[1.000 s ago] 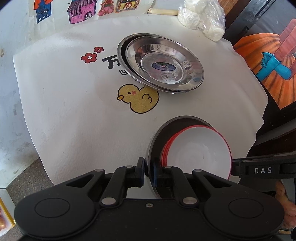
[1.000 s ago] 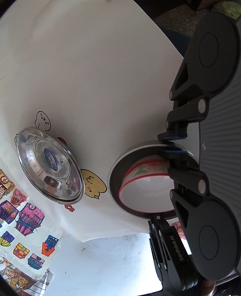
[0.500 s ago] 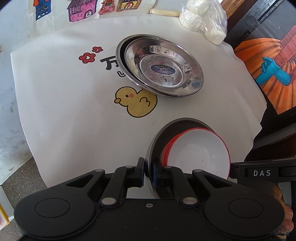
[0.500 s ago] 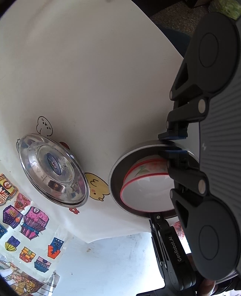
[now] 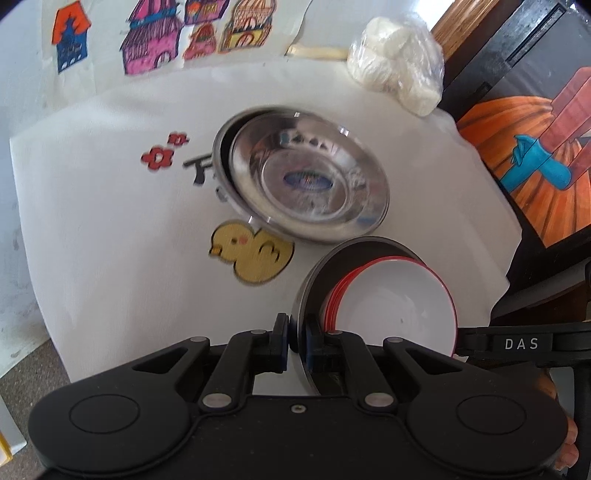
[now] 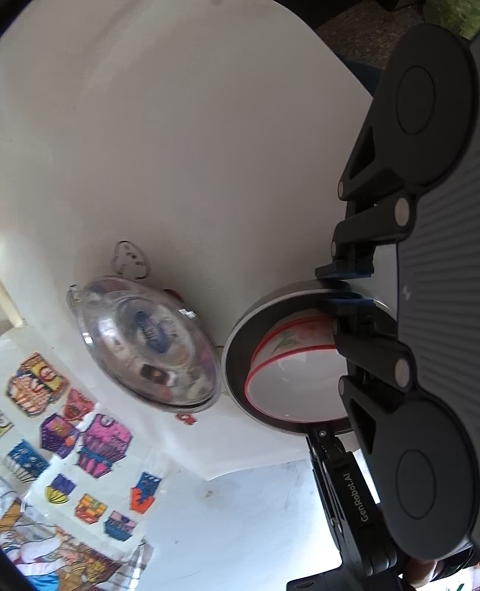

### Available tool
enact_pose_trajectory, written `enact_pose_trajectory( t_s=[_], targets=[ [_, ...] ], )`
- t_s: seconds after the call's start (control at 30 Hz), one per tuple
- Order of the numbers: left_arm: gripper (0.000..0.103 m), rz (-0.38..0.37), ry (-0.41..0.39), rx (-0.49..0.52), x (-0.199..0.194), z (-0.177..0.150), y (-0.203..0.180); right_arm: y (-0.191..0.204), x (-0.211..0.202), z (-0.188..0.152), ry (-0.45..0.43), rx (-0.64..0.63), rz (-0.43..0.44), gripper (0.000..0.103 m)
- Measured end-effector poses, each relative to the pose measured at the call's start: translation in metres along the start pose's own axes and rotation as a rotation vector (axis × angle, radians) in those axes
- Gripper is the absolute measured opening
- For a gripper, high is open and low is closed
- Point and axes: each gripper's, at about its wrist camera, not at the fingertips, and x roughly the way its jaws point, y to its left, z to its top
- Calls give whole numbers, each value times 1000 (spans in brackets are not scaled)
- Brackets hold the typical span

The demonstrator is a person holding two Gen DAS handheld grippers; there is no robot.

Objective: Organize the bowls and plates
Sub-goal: 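Lift the steel bowl stack with both grippers toward the steel plates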

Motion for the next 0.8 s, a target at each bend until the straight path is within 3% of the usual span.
enact_pose_trajectory(
  t_s=[0.47,0.8],
  targets=[
    [6,-5,-70,37,12,65,-27,-2,-23,62,-116,23,-15,13],
    [6,-17,-75,-23,33,104,-13,3,-9,112,-134,29,-29,13]
  ],
)
